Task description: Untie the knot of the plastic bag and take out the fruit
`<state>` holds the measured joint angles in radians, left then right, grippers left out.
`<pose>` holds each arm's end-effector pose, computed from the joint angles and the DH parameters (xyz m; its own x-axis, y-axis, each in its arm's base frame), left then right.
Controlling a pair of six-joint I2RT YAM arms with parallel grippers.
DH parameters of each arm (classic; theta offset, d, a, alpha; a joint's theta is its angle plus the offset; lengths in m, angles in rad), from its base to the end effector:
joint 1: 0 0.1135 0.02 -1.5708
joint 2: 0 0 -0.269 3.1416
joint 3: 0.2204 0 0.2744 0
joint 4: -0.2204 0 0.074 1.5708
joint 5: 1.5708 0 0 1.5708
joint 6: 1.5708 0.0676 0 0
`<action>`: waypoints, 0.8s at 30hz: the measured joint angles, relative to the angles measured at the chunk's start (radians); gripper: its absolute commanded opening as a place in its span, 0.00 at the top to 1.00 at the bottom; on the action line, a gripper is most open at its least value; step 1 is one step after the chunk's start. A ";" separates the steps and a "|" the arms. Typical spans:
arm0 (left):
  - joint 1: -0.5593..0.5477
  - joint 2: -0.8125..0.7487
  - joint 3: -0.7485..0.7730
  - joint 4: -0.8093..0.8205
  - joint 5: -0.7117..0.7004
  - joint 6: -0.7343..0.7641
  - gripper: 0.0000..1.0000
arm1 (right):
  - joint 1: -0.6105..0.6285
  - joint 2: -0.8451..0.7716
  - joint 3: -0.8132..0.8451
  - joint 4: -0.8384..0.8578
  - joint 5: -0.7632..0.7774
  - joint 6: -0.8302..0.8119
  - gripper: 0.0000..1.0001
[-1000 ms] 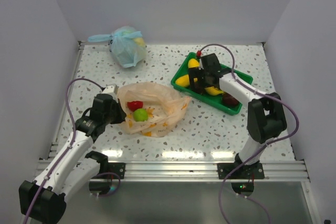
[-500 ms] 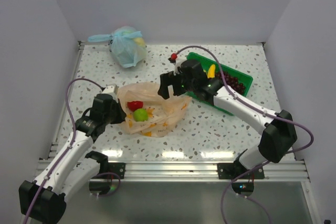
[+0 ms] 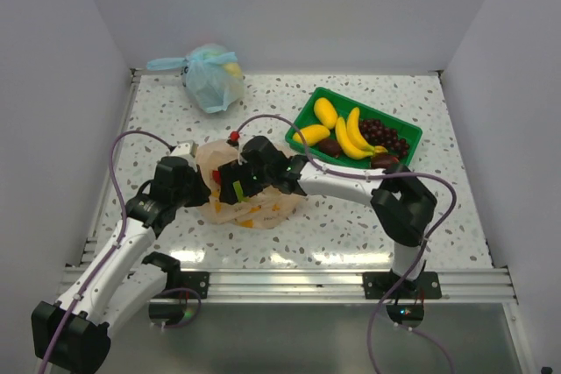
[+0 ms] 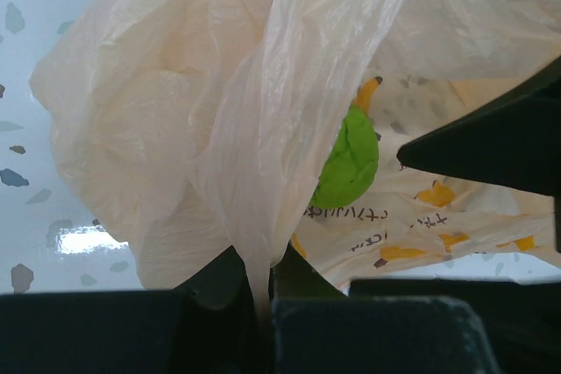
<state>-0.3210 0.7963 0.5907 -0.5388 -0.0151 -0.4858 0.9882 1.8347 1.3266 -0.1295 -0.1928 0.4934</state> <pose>0.2000 -0.0654 0.2139 -0.7109 -0.2556 -0.6552 -0.0305 0.9419 -0.3344 0.2456 0.3963 0.2118 -0.7167 -0.2429 -0.6537 -0.6413 0.5978 0.4810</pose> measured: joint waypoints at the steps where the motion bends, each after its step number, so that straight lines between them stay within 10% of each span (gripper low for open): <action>1: 0.000 0.000 0.000 0.000 0.000 0.000 0.98 | 0.000 0.022 0.000 0.005 0.012 0.007 0.07; 13: -0.001 -0.007 0.000 0.000 0.000 0.000 0.97 | -0.012 0.193 0.048 0.077 0.153 0.047 0.18; 18: -0.001 -0.011 0.000 0.000 0.000 0.000 0.97 | -0.012 0.217 0.045 0.100 0.159 0.053 0.50; 24: -0.001 -0.011 0.000 0.000 0.000 0.000 0.97 | -0.012 0.168 -0.027 0.135 0.155 0.014 0.65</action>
<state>-0.3222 0.7849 0.5907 -0.5388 -0.0151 -0.4862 0.9760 2.0026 1.2999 0.0051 -0.0376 0.5072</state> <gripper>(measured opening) 0.044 0.678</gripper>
